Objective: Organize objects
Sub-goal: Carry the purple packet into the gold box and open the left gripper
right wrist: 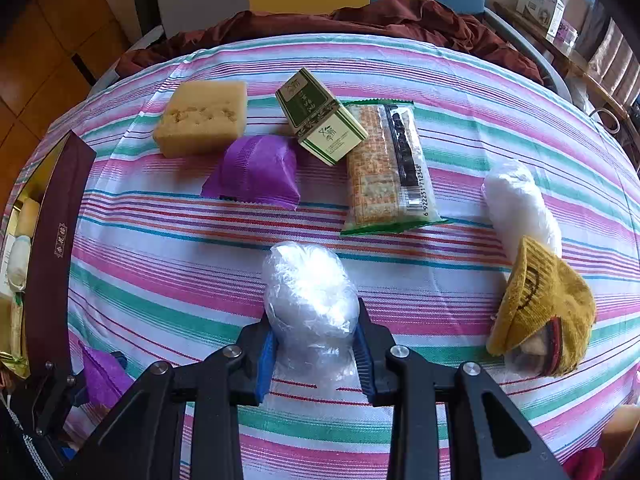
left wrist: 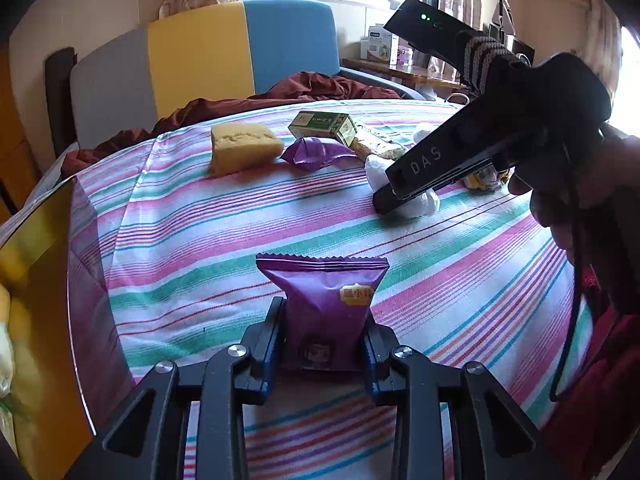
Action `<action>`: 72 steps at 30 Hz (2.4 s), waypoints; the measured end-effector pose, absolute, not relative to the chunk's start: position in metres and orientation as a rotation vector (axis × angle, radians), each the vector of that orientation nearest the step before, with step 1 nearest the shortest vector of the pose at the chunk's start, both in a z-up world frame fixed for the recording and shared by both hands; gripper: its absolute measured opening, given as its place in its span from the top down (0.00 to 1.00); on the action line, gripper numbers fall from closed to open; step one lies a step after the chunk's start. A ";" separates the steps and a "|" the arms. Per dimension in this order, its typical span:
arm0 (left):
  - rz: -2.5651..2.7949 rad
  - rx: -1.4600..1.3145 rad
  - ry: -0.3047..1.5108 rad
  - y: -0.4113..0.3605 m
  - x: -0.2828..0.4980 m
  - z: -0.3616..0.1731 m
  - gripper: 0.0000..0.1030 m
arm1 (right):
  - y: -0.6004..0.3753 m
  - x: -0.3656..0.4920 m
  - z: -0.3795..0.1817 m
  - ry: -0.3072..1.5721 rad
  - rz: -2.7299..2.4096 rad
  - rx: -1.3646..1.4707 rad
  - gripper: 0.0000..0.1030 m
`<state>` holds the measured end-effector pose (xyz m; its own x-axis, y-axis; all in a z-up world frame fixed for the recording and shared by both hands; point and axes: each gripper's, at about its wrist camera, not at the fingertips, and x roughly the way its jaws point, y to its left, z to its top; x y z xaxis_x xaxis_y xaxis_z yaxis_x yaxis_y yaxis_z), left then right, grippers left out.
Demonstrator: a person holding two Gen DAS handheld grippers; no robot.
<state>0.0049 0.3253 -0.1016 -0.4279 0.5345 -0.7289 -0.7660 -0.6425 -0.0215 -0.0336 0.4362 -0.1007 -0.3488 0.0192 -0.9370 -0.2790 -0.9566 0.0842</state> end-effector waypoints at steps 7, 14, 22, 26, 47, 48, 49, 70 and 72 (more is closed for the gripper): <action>2.104 -0.920 0.397 0.315 0.020 -0.088 0.68 | 0.432 -0.034 -0.102 0.289 2.420 -1.672 0.68; 2.120 -0.891 0.360 0.305 0.030 -0.061 0.68 | 0.431 -0.035 -0.105 0.268 2.421 -1.673 0.68; 2.144 -0.904 0.298 0.283 0.030 -0.041 0.68 | 0.430 -0.034 -0.105 0.237 2.424 -1.672 0.68; 2.159 -0.896 0.263 0.268 0.028 -0.032 0.68 | 0.428 -0.034 -0.105 0.215 2.426 -1.670 0.68; 2.449 -1.044 0.035 0.141 -0.031 -0.011 0.68 | 0.418 -0.029 -0.102 0.118 2.462 -1.687 0.68; 2.472 -1.045 0.049 0.138 -0.033 -0.009 0.68 | 0.418 -0.029 -0.102 0.116 2.462 -1.687 0.68; 2.488 -1.046 0.058 0.135 -0.035 -0.008 0.68 | 0.417 -0.029 -0.102 0.114 2.462 -1.686 0.68; 2.550 -1.166 0.207 0.117 -0.115 -0.018 0.68 | 0.414 -0.028 -0.102 0.078 2.459 -1.680 0.68; 2.525 -1.215 0.140 0.111 -0.135 -0.021 0.68 | 0.413 -0.029 -0.102 0.072 2.458 -1.681 0.68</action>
<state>-0.1349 0.1107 -0.0213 -0.5797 0.2545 -0.7740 -0.3386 -0.9393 -0.0552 -0.0285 0.4133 -0.1018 -0.3541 0.1068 -0.9291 -0.1613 -0.9855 -0.0518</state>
